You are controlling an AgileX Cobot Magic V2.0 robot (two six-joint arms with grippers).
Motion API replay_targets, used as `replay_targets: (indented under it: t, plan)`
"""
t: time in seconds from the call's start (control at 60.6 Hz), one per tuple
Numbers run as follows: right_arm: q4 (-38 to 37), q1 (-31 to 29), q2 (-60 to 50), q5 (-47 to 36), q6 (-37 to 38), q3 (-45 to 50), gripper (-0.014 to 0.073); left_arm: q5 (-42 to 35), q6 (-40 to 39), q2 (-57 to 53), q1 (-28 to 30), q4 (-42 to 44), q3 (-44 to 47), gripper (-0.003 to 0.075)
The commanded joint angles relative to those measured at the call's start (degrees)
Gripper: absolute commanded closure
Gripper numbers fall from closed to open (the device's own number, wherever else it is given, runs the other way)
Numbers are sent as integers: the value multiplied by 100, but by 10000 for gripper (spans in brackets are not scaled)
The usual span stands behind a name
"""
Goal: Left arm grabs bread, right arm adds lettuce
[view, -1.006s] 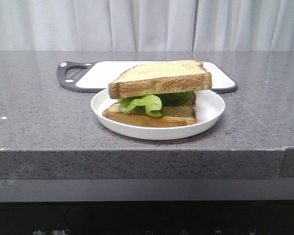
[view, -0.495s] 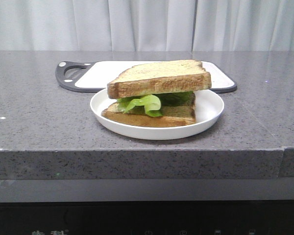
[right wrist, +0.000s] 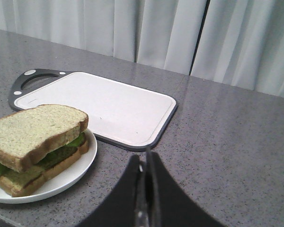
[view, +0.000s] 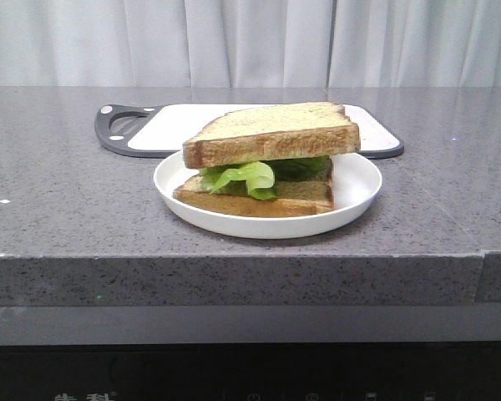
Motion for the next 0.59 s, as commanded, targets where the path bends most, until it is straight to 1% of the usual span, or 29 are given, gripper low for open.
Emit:
replay_targets:
  t: [0.0,0.049,0.115,0.165,0.214,0.264,0.445,0.577]
  plan:
    - [-2,-15,27,-478,-2,-159,652,-564,-65,65,-47,-78,-151,739]
    - [-2,-15,27,-478,-2,-159,652,-650,-65,65,-47,15,-112,739]
    - [-2,-15,27,-478,-2,-159,652,-865,-172,34,-47,562,-25,739]
    - [-2,-15,27,-478,-2,-159,652,-992,-658,-19,-36,1001,59,739]
    - [-2,-15,27,-478,-2,-159,652,-1186,-1372,-80,-12,1634,175,739]
    - [-2,-15,27,-478,-2,-159,652,-1283,-1698,-161,-12,1961,267,739]
    - [-2,-15,27,-478,-2,-159,652,-1354,-1737,-479,11,2006,726,739]
    - [-2,-15,27,-478,-2,-159,652,-1354,-1737,-578,344,2006,1076,739]
